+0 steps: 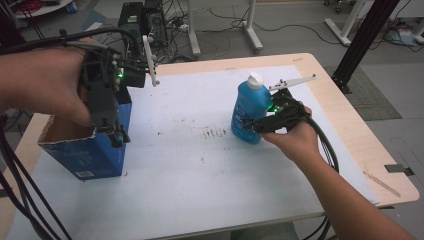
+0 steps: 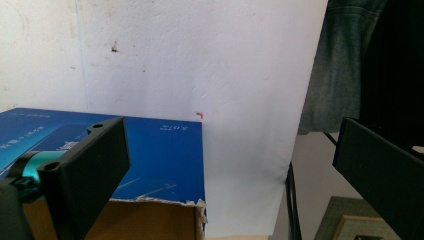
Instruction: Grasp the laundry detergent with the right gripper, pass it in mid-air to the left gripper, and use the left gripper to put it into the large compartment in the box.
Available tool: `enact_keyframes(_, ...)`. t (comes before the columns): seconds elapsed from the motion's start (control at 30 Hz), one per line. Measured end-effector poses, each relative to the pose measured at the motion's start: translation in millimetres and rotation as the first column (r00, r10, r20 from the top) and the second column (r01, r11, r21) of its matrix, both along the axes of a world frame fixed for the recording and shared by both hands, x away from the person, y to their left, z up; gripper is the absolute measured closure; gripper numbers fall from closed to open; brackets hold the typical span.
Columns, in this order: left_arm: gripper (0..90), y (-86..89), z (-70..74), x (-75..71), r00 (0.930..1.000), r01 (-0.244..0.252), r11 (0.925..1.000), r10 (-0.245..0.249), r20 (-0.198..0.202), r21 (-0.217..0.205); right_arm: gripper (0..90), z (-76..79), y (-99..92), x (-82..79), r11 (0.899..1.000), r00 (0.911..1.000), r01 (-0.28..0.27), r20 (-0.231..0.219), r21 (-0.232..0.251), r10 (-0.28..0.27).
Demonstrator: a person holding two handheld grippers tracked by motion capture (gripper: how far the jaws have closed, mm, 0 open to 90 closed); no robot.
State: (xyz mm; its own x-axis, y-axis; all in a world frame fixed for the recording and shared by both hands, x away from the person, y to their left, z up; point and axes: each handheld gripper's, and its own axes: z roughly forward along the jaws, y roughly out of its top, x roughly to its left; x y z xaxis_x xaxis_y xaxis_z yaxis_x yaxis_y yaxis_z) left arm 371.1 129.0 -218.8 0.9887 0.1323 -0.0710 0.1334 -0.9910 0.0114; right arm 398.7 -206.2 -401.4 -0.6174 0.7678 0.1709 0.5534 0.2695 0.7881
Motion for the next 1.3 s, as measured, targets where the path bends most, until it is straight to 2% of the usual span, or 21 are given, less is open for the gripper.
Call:
enact_keyframes(0.37,1.7,0.7,0.3,-1.6,1.0000,-0.004,1.0000,0.004,0.000,0.000,2.8,-6.0,6.3,0.4,0.999,0.9990,0.012,0.043,0.048,-0.014)
enact_keyframes(0.67,1.7,2.1,-0.4,-1.3,1.0000,-0.007,1.0000,0.007,0.000,0.001,5.9,-9.6,9.4,-3.7,0.998,0.9954,0.027,0.091,0.056,-0.032)
enact_keyframes(0.8,1.7,2.1,-0.5,-1.4,1.0000,-0.006,1.0000,0.006,0.000,0.000,12.6,-11.0,10.6,-6.5,0.997,0.9928,0.025,0.115,0.070,-0.033)
enact_keyframes(1.07,1.7,5.3,-1.8,-1.7,0.9999,-0.015,0.9999,0.015,0.000,-0.004,16.5,-12.9,13.4,-8.0,0.996,0.9866,0.048,0.152,0.076,-0.060)
enact_keyframes(1.3,1.7,6.0,-2.7,-0.4,0.9999,-0.015,0.9999,0.015,-0.004,0.000,20.7,-15.4,13.7,-9.0,0.996,0.9846,0.056,0.162,0.075,-0.067)
